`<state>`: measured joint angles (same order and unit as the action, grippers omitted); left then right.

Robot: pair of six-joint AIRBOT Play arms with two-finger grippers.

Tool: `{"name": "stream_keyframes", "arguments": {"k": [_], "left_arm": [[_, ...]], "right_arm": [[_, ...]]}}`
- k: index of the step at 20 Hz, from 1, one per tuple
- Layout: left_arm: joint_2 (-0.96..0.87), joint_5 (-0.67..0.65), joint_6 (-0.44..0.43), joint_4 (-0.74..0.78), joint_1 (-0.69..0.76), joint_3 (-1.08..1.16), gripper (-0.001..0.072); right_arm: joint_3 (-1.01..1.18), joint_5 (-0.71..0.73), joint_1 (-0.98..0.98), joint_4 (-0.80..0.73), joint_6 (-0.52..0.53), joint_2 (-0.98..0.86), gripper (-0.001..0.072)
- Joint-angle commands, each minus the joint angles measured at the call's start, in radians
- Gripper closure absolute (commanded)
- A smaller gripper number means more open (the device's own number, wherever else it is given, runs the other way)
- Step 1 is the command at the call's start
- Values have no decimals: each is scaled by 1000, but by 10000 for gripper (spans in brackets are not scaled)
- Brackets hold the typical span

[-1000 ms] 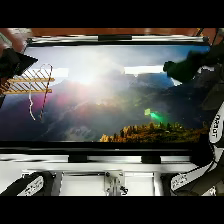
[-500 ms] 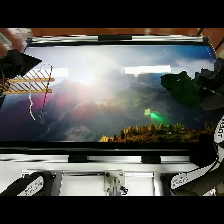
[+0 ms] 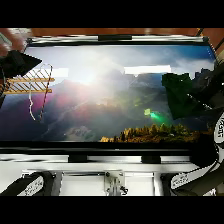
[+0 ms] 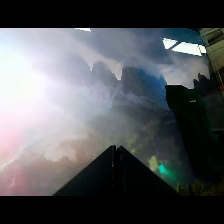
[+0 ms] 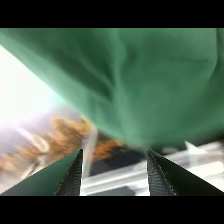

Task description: Fold the shirts.

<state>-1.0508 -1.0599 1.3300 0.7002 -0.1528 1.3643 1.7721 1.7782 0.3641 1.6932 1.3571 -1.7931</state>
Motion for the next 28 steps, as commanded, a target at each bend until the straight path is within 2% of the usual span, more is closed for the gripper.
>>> {"name": "stream_keyframes", "arguments": {"k": [1, 4, 6, 8, 10, 12, 13, 14, 15, 18, 28], "left_arm": [[-2, 1, -13, 0, 0, 0, 672], [-11, 0, -45, 9, 4, 0, 673], [-27, -1, -55, 115, 39, 0, 674], [-69, -18, 58, 383, 129, 5, 675], [-158, -127, 191, 700, 264, 40, 675], [-277, -306, 230, 929, 391, 106, 672], [-331, -367, 230, 985, 436, 133, 589], [-377, -401, 233, 994, 467, 151, 292], [-406, -423, 247, 991, 484, 155, 101], [-427, -434, 257, 975, 496, 155, 101], [-430, -372, 254, 896, 492, 155, 101]], "right_arm": [[-13, 58, 1, -105, 18, 65, 192], [76, 16, 12, -101, 39, 158, 193], [127, -106, -12, -5, 80, 243, 193], [130, -334, -89, 44, 43, 344, 194], [130, -452, -221, 27, 12, 382, 195], [122, -373, -362, -63, 13, 340, 194], [108, -301, -412, -79, 15, 299, 194], [98, -237, -436, -55, 16, 256, 193], [93, -186, -448, -4, 16, 211, 193], [92, -146, -463, 85, 16, 135, 193], [92, -186, -480, 131, 13, 127, 194]]}}
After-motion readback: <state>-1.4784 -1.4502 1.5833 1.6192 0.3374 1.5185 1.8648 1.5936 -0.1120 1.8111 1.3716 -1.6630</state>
